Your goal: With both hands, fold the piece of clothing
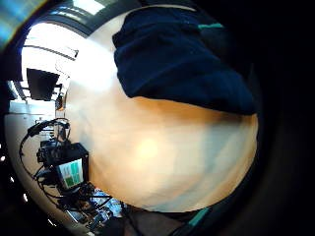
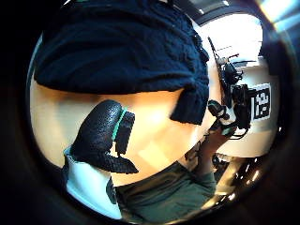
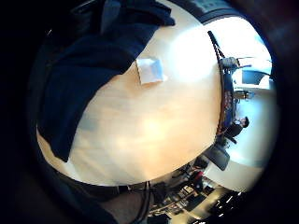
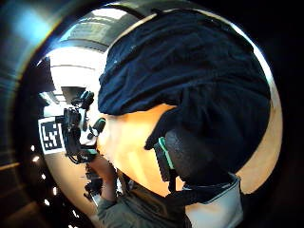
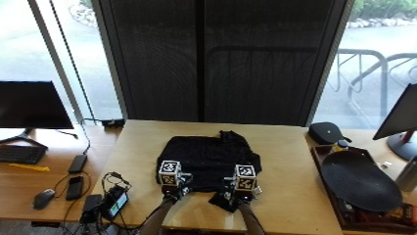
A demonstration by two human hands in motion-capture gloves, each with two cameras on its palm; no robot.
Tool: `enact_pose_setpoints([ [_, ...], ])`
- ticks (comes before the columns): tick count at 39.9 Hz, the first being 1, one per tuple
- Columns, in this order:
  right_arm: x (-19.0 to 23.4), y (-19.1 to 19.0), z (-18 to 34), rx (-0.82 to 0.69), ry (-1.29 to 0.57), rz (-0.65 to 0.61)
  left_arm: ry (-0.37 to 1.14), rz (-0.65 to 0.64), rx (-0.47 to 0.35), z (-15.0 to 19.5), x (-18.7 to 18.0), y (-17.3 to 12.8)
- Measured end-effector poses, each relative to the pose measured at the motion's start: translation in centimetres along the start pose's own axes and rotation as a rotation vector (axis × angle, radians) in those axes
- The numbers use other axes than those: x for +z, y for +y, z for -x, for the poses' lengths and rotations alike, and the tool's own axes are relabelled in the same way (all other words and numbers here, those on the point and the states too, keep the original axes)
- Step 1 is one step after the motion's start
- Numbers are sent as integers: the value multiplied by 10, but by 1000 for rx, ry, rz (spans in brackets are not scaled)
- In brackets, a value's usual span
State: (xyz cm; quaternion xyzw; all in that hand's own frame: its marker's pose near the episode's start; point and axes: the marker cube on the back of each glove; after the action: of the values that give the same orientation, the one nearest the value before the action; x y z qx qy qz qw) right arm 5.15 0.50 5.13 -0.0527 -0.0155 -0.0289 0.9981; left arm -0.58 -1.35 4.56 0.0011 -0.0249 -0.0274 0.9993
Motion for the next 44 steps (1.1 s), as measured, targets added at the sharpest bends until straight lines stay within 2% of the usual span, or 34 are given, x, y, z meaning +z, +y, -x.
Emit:
enact_pose_setpoints([
  [1, 2, 0, 0, 1, 7, 24, 22, 104, -9, -3, 2, 12],
  [3, 8, -1, 0, 10, 18, 81, 33, 225, -23, -4, 6, 21],
  [8, 20, -2, -4, 24, 33, 176, -32, 298, -39, -2, 15, 22],
  [11, 24, -2, -5, 31, 12, 194, -65, 271, -25, -3, 18, 21],
  [15, 22, -8, -7, 35, 31, 96, -103, 155, 0, -5, 17, 14],
  [19, 15, -18, -7, 50, 122, -88, -276, -44, 1, 10, 16, -2],
  [24, 11, -12, -1, -13, 186, -133, -516, -50, -12, 30, 8, 5],
  [28, 34, -43, -18, 5, 297, -202, -399, -90, 93, 6, 13, 2],
  [31, 28, -50, -20, -6, 291, -198, -344, -164, 170, -3, 6, -13],
  [32, 20, -48, -19, -17, 274, -181, -308, -130, 204, -7, 2, -13],
  [34, 6, -44, -17, -42, 239, -135, -228, 70, 254, -12, -4, 5],
  [36, -3, -46, -18, -67, 205, -94, -234, 260, 220, -8, -16, 25],
  [38, -17, -43, -17, -93, 166, -61, -296, 343, 146, 0, -29, 31],
  [40, -38, -34, -13, -120, 127, -37, -297, 303, 162, 3, -34, 19],
  [42, -62, -23, -7, -149, 90, -20, -268, 147, 245, 3, -37, -1],
  [44, -83, -16, -3, -164, 61, -15, -261, 37, 289, 4, -48, -12],
])
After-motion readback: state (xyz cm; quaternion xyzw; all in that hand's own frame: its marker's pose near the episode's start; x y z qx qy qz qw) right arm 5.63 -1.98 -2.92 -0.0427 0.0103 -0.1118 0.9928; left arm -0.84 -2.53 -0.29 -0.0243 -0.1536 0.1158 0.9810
